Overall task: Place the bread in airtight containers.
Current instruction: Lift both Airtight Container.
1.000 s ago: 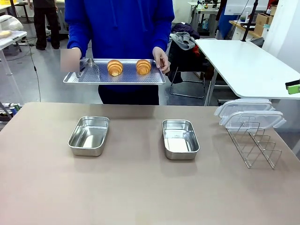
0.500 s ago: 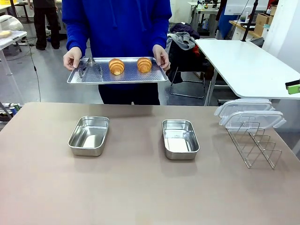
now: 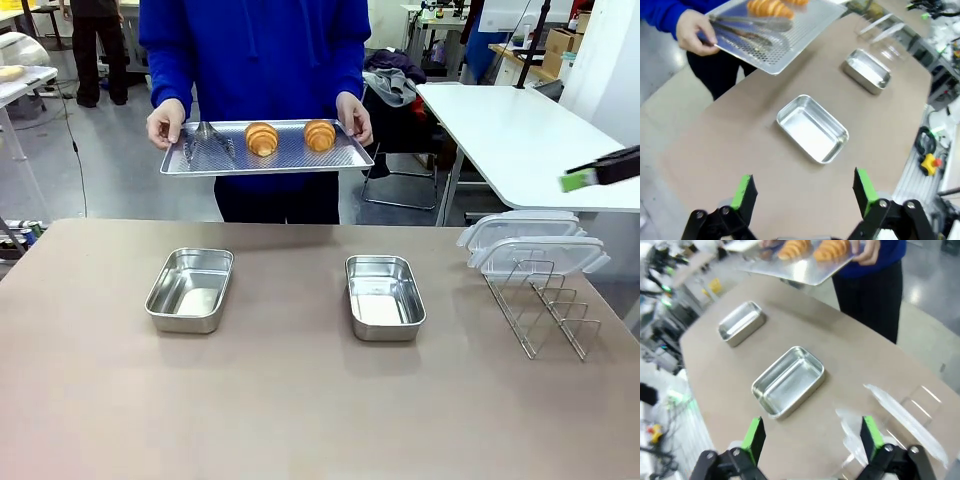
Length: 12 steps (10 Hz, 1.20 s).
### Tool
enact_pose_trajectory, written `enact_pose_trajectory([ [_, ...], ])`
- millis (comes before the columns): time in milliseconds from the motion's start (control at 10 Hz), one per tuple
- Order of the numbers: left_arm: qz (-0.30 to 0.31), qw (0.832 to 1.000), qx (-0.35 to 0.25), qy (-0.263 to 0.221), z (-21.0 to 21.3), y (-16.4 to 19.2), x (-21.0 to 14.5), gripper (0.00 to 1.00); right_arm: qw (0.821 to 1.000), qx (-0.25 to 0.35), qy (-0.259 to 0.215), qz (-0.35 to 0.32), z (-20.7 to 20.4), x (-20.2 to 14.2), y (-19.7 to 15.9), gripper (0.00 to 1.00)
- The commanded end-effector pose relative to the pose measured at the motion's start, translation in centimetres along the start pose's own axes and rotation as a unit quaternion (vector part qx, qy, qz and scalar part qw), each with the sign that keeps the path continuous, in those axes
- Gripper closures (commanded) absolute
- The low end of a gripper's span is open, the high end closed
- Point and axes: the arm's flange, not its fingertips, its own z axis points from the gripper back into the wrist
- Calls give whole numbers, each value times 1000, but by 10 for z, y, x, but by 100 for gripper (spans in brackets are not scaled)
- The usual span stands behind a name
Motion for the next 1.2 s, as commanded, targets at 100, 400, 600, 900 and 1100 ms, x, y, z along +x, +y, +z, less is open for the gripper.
enact_pose_trajectory([
  [100,62,991,50,103,-53,-16,59,0,984,-116,93,-98,-92,46,58,0],
  [400,193,958,115,178,-116,-19,73,0,949,-217,151,-170,-164,53,81,0],
  [600,232,946,134,182,-140,-12,69,0,941,-211,151,-219,-170,55,81,0],
  [900,183,959,121,177,-130,-19,62,0,956,-217,135,-143,-174,35,80,0],
  [1100,219,941,147,213,-176,-14,53,0,932,-245,181,-195,-200,38,88,0],
])
